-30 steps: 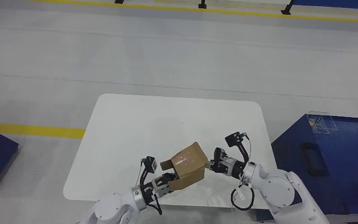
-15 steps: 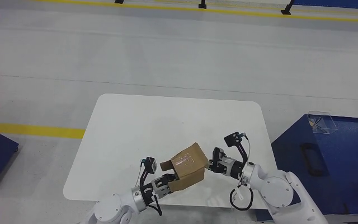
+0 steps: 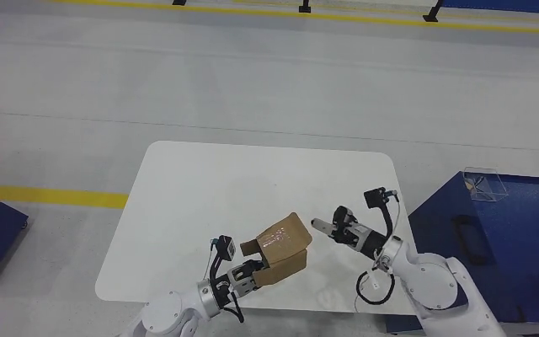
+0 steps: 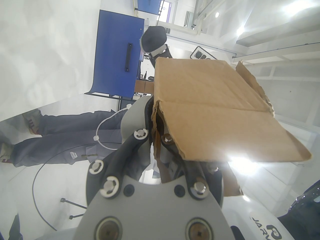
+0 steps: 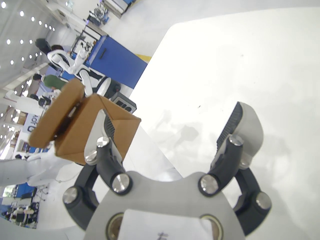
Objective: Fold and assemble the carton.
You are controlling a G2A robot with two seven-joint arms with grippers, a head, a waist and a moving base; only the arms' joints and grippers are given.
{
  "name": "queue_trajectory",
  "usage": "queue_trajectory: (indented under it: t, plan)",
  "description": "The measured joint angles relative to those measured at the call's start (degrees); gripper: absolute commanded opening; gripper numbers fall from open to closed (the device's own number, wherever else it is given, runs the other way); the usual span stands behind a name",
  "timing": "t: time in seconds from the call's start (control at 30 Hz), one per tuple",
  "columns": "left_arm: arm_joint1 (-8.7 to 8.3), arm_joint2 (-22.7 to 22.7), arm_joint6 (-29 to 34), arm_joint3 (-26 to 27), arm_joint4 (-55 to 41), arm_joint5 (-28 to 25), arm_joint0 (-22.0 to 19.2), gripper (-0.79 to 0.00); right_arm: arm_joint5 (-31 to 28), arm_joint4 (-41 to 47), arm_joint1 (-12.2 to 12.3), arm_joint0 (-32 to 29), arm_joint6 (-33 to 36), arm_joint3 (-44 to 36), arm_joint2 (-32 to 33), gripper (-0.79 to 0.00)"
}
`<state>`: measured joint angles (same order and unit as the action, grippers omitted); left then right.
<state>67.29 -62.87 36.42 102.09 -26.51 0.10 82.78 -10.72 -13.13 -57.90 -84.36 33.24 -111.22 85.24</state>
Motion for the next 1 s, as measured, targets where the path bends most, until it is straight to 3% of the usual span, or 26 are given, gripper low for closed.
queue_trajectory:
  t: [0.33, 0.43, 0.9, 1.0]
  plan:
    - [0.00, 0.0, 0.0, 0.0, 0.0, 0.0, 0.0, -0.785, -3.2, 14.7, -0.6, -9.4, -15.4, -0.8, 12.5, 0.000]
    - [0.00, 0.0, 0.0, 0.0, 0.0, 0.0, 0.0, -0.785, -4.4, 18.3, -0.7, -10.5, -13.8, -1.3, 12.9, 0.000]
    - [-0.02, 0.0, -0.2, 0.0, -0.1, 0.3, 0.1, -0.785, -4.3, 17.7, -0.7, -10.4, -13.8, -1.2, 12.8, 0.000]
    - [0.08, -0.4, -2.3, 3.7, -4.5, 7.8, 0.4, -0.785, -4.3, 17.7, -0.7, -10.4, -13.7, -1.2, 12.8, 0.000]
